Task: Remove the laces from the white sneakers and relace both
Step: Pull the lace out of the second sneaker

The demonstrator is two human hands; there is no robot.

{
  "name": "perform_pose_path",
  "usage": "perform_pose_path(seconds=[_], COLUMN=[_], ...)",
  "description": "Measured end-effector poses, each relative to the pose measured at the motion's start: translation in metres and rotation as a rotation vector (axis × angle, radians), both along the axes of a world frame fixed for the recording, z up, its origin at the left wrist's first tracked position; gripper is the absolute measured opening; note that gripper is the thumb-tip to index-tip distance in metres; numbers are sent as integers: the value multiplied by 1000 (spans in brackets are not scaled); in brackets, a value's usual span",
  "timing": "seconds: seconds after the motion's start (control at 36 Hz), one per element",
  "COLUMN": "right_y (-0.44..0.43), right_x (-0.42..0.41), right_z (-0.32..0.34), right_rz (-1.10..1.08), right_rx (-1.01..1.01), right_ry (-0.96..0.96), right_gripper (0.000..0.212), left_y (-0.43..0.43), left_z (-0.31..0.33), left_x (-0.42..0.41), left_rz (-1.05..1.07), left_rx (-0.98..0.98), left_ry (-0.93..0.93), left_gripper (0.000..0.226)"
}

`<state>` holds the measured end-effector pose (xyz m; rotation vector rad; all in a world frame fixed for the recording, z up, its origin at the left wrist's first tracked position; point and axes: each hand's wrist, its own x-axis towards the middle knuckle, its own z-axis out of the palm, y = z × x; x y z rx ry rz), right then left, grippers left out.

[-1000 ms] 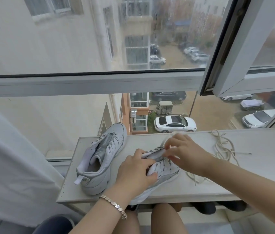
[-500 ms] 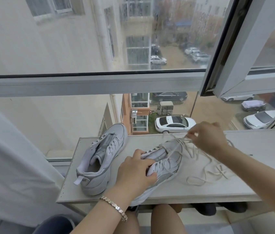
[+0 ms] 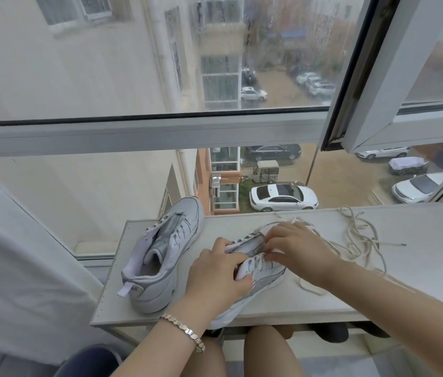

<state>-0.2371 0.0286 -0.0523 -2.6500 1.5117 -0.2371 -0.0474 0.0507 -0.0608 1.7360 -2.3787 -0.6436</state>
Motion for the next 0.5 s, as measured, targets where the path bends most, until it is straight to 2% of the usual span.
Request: perform_pose_path(seconds=[0.06,0.11,0.19,0.28,0.33,0.42,0.5], right_y=[2,5,6,-2,-5,-10,-22], right_x=[-2,-3,-4,-15,-20,-11,-17], right_z=[0,-4,-9,-6,-10,-24,-21], right_rz=[22,39,-30,-253,-396,-543,-816], right_rx=[-110,-272,-330,-199,-137,-82,52], right_ry=[-3,0,75,129,89,-100,-283], right_gripper=[8,14,20,5,20,22,19], left_y=[0,0,1,2,2,3,5], left_z=[0,-1,-1,-1,-1,-1,0], left_x=[0,0,0,-1,-2,-5,-3], left_rz=[1,4,15,24,32,45,56], left_rx=[2,-3,-10,-15,-21,-22,-28], left_ry=[-2,3,11,11,7,-8,-11], left_gripper=[28,27,26,25,25,27,27])
